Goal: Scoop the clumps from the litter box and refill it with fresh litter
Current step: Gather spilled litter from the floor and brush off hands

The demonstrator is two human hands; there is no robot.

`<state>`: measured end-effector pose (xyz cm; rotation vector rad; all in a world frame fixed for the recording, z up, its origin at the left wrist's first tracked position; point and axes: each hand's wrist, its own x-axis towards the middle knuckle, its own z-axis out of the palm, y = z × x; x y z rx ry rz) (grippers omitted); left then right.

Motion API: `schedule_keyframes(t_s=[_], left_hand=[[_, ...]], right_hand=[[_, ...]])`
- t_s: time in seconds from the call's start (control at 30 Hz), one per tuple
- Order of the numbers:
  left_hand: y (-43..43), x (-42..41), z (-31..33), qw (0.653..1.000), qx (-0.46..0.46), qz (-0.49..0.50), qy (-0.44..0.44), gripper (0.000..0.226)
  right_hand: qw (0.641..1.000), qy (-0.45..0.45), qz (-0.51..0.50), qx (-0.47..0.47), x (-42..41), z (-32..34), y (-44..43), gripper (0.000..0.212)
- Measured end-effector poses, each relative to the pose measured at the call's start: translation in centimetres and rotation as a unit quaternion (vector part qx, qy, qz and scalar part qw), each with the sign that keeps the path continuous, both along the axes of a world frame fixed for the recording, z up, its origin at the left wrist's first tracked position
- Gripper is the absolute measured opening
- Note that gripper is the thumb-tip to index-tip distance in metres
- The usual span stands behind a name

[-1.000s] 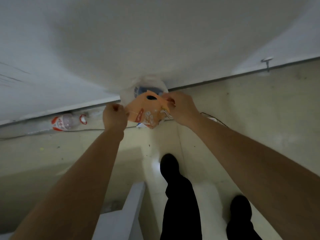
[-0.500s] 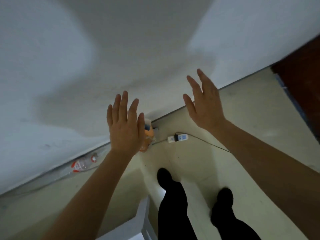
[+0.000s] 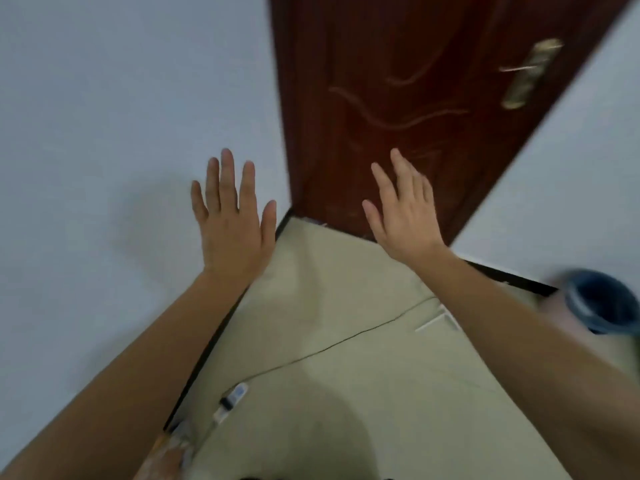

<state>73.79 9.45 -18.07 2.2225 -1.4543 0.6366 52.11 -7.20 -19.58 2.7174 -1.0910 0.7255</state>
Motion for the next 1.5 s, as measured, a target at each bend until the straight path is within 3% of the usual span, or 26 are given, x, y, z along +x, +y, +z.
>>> schedule_keyframes(t_s=[0.2,0.4,0.6,0.73,1.0,1.23,1.5], left_hand=[[-17.0,-25.8,2.0,0.978,0.015,-0.207,0.002,0.06],[-27.0,-46.9,1.4,0.921,0.098,-0.377,-0.014,0.061],[-36.7,-61.9,-1.5,0.863,0.12,-0.491,-0.024,0.062],[-44.7,-70.8,-1.5,0.836,0.122,-0.535,-0.029,0.064],[-56.4,-88.1,0.7,0.79,0.142,-0.596,-0.032,0.064],[-60.4,-102.4,-3.6,0.779,0.172,-0.602,-0.049,0.063],[-62.3,-117.1,-8.7,0.831,0.257,-0.494,-0.018,0.065]], right_hand=[[0.977,-0.016,-0.214,-0.014,-30.6,2.6,-7.5,0.057],[0.897,-0.039,-0.44,0.028,-53.6,3.0,-9.1,0.058],[0.818,-0.063,-0.564,0.09,-66.6,0.1,-11.9,0.061],[0.787,-0.021,-0.608,0.101,-73.7,0.4,-15.5,0.062],[0.726,-0.016,-0.681,0.091,-86.9,2.9,-20.6,0.056],[0.718,-0.018,-0.683,0.133,-100.5,-2.3,-23.8,0.055],[0.771,-0.005,-0.596,0.224,-118.2,-7.9,-30.6,0.053]])
